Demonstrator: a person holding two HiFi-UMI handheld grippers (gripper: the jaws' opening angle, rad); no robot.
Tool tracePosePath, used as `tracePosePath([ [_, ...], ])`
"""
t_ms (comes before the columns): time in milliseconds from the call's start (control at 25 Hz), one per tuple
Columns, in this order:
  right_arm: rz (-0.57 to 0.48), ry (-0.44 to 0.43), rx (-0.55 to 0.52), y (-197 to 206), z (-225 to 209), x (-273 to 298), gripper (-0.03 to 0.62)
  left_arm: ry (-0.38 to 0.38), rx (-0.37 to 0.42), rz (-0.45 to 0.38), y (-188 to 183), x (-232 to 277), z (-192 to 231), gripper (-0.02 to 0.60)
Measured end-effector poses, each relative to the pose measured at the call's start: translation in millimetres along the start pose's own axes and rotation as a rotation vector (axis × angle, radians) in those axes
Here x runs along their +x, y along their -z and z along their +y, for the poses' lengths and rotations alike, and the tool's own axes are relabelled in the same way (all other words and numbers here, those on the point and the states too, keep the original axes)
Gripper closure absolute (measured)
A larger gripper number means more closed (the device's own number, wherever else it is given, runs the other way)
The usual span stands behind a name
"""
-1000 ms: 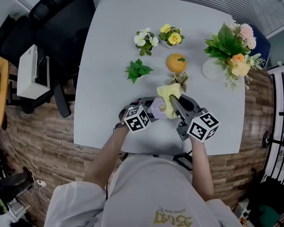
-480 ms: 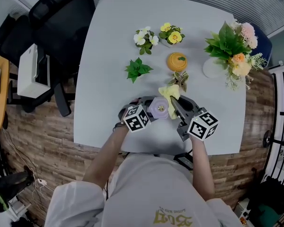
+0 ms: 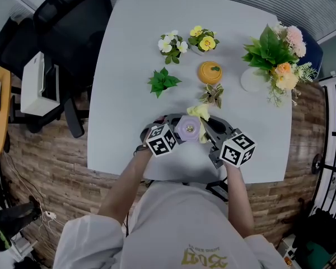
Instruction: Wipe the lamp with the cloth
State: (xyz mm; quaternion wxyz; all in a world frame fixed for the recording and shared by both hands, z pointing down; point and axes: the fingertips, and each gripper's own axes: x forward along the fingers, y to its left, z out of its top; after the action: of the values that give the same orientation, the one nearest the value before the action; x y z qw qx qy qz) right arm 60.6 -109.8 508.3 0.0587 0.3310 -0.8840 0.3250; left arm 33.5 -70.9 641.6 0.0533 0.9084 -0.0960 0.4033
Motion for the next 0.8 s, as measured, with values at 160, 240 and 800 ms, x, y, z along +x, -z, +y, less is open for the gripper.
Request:
tracePosePath([
  [160, 0.024, 0.007, -0.008, 6, -2, 2, 0.546, -0.001, 0.0, 0.0, 0, 0, 0, 0.255],
  [240, 0.038, 0.012, -0.007, 11, -4, 3, 0.546, 0.0, 0.0, 0.0, 0, 0, 0, 0.255],
  [800, 0.035, 0.025, -0.006, 12, -2, -4, 0.546, 0.001, -0.001, 0.002, 0, 1, 1, 0.255],
])
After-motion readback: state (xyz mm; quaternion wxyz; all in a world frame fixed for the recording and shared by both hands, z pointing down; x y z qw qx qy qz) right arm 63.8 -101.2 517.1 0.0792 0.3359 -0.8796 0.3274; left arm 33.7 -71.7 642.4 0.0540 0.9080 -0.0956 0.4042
